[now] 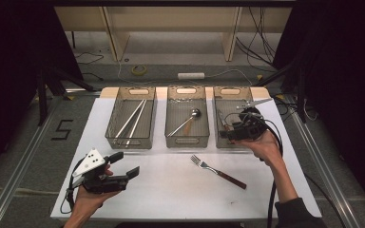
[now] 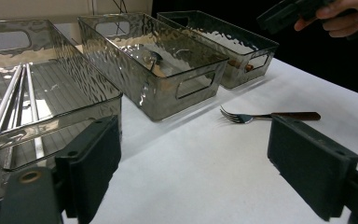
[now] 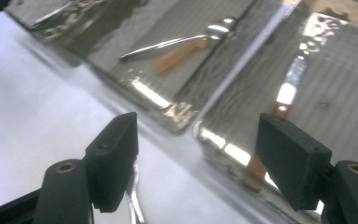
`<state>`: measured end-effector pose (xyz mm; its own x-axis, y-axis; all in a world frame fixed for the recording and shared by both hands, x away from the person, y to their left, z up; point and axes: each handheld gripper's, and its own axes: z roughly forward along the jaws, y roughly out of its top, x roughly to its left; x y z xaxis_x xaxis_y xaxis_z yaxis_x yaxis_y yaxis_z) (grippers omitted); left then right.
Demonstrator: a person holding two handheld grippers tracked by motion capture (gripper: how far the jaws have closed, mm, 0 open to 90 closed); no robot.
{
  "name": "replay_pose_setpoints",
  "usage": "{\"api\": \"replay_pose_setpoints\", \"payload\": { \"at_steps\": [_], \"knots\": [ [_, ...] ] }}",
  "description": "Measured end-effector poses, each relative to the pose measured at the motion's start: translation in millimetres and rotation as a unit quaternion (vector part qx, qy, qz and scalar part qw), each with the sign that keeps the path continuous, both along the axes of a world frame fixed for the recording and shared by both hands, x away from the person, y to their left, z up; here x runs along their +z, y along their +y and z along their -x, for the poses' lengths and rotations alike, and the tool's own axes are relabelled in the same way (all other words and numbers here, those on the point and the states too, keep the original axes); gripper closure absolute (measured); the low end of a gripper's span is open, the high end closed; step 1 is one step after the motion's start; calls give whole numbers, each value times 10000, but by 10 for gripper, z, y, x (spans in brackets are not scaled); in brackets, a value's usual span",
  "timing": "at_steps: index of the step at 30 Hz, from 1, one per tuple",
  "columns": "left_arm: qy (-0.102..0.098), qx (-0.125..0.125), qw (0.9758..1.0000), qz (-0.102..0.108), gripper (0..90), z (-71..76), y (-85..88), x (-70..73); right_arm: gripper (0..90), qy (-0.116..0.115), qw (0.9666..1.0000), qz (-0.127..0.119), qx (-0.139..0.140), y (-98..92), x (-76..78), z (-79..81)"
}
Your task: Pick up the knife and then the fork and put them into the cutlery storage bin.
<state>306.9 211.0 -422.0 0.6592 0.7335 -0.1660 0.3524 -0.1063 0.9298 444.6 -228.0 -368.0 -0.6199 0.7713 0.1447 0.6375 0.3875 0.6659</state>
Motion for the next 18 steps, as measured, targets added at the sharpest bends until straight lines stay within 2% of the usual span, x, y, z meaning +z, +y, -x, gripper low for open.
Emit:
{"api": "replay_pose_setpoints", "payload": {
  "at_steps": [6,8,9,11,18],
  "knots": [
    [7,7,10000,1,169,3,3,-3,296,-113,9994,101,298,76,-46,250],
    [12,10,10000,9,169,2,5,-2,295,-120,9993,65,346,86,-66,310],
    [1,3,10000,24,169,2,4,0,291,-82,9991,53,401,93,-82,331],
    [-4,-8,10000,1,169,4,0,1,280,-45,9986,192,481,113,-100,378],
    [-14,-9,10000,0,168,2,-5,3,262,-23,9980,225,597,112,-124,440]
  ]
}}
